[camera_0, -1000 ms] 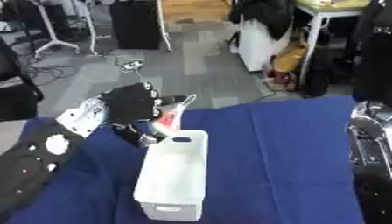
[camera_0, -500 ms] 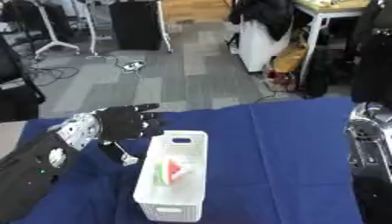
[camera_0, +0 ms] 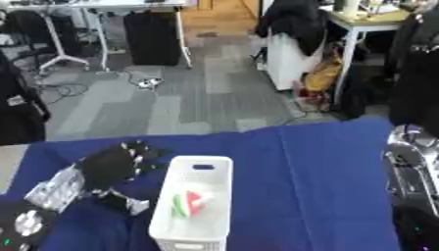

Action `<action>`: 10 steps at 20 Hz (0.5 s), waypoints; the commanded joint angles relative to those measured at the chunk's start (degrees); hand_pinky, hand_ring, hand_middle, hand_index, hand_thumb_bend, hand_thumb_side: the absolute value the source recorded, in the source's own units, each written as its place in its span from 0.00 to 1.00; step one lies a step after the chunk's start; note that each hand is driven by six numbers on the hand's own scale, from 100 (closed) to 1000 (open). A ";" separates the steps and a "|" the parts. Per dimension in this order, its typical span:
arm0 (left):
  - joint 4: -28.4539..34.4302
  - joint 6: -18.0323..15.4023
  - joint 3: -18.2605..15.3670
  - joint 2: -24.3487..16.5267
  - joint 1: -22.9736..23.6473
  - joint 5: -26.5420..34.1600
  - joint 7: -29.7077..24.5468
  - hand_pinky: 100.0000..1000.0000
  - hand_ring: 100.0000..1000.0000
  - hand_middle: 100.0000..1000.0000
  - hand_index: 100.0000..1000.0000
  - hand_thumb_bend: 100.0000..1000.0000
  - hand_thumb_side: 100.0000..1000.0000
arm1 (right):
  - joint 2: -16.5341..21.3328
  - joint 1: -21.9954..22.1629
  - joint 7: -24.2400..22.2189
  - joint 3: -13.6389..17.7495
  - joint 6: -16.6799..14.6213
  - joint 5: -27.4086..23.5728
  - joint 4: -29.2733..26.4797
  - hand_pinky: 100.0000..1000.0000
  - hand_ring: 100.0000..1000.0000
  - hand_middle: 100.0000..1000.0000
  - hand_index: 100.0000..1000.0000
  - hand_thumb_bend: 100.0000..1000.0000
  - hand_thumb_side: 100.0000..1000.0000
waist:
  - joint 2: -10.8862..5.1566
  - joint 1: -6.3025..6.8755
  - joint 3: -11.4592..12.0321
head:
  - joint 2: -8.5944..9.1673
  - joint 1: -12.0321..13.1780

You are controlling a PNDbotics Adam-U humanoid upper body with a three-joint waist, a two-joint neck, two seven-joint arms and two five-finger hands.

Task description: Pick up objects on the table and place them in the box.

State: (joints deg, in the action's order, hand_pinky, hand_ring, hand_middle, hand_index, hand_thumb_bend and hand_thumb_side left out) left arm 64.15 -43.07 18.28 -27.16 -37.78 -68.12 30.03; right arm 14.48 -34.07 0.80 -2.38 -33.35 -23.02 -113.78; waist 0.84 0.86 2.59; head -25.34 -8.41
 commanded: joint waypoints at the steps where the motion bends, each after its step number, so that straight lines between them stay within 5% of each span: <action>1: 15.79 -8.90 -6.87 1.48 4.27 24.32 -9.40 0.56 0.59 0.75 0.77 0.03 0.93 | 2.13 0.20 2.18 1.23 1.10 3.14 -0.81 0.18 0.33 0.30 0.53 0.00 1.00 | -1.04 -0.42 1.11 | 6.12 -3.89; 3: 23.41 -8.13 -9.62 2.28 5.38 40.59 -23.09 0.56 0.58 0.73 0.75 0.03 0.91 | 3.27 0.85 2.58 0.85 1.73 5.97 -0.81 0.18 0.33 0.31 0.52 0.00 1.00 | -1.60 -0.81 2.34 | 10.87 -6.25; 5: 29.99 -3.71 -11.75 2.13 5.30 55.93 -34.14 0.55 0.56 0.72 0.73 0.03 0.90 | 3.89 0.89 1.77 0.07 1.19 8.38 -0.81 0.18 0.34 0.32 0.51 0.00 1.00 | -1.95 -1.16 2.96 | 15.60 -7.29; 6: 32.75 -0.86 -12.79 1.82 5.30 62.46 -38.94 0.54 0.55 0.72 0.74 0.03 0.90 | 3.93 0.91 1.41 -0.19 0.88 9.22 -0.81 0.18 0.34 0.32 0.50 0.00 1.00 | -2.03 -1.26 3.11 | 16.83 -7.51; 7: 35.05 1.80 -12.90 1.95 5.18 69.13 -42.92 0.54 0.55 0.72 0.74 0.03 0.90 | 4.36 0.75 0.22 -0.48 0.07 10.72 -0.81 0.18 0.34 0.32 0.50 0.00 1.00 | -2.07 -1.42 3.37 | 20.32 -7.69; 10: 40.47 7.27 -13.43 1.58 4.80 84.71 -53.89 0.59 0.62 0.82 0.85 0.04 0.92 | 5.11 0.73 -3.48 -0.92 -2.26 16.23 -0.81 0.21 0.40 0.40 0.46 0.05 1.00 | -2.00 -1.70 3.97 | 26.41 -6.26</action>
State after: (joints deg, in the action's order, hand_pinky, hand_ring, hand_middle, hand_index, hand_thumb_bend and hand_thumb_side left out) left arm 101.52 -37.69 5.81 -24.67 -31.76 10.19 -19.75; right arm 18.06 -32.64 -1.45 -3.26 -34.86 -8.73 -113.78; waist -0.56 -0.97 6.57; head -1.75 -14.89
